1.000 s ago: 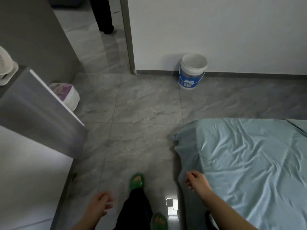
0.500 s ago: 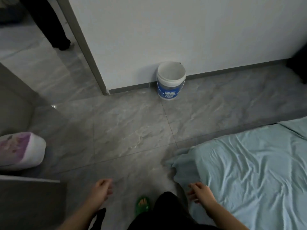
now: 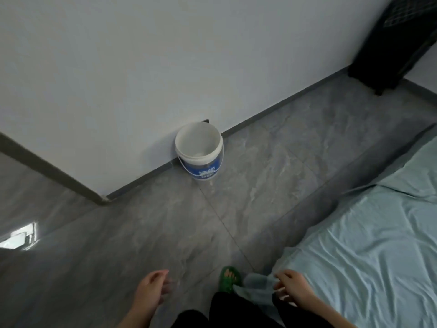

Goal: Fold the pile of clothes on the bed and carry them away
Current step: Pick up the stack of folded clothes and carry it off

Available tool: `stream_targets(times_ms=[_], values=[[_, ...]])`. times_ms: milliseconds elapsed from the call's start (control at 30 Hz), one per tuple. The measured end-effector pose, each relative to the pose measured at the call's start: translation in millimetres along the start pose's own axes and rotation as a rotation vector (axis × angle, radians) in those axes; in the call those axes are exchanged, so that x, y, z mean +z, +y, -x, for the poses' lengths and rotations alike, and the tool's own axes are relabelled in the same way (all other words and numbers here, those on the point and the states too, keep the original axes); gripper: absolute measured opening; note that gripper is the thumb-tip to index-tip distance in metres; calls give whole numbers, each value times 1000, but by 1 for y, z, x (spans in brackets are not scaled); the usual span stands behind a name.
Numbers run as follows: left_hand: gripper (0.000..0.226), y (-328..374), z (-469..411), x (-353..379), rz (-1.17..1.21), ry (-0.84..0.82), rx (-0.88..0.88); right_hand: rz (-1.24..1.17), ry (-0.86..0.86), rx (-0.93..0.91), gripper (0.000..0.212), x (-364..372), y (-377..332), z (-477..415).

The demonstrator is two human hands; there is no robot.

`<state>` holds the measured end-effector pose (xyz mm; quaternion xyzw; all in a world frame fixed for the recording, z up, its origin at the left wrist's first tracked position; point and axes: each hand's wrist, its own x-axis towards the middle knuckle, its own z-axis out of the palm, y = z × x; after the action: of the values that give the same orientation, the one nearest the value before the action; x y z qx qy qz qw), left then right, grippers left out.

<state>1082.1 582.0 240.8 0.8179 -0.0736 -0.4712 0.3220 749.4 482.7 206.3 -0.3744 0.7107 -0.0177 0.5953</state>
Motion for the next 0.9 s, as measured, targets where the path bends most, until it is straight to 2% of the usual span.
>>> stream_targets(times_ms=[267,433,600,700,900], values=[[12,138,-102,51,-194,-98,35,-231,119,-93,17,-40,-160,-74],[11,238,-180,104,-334,-205,98,-358,236,-60,17,-70,-226,-121],[15,351,-225,180,-462,-379,190,-436,391,71,16,-89,-238,-150],[20,409,-241,239,-543,-507,244,-530,420,160,18,-99,-229,-161],[18,478,-248,353,-649,-602,299,-685,533,261,19,-138,-217,-175]])
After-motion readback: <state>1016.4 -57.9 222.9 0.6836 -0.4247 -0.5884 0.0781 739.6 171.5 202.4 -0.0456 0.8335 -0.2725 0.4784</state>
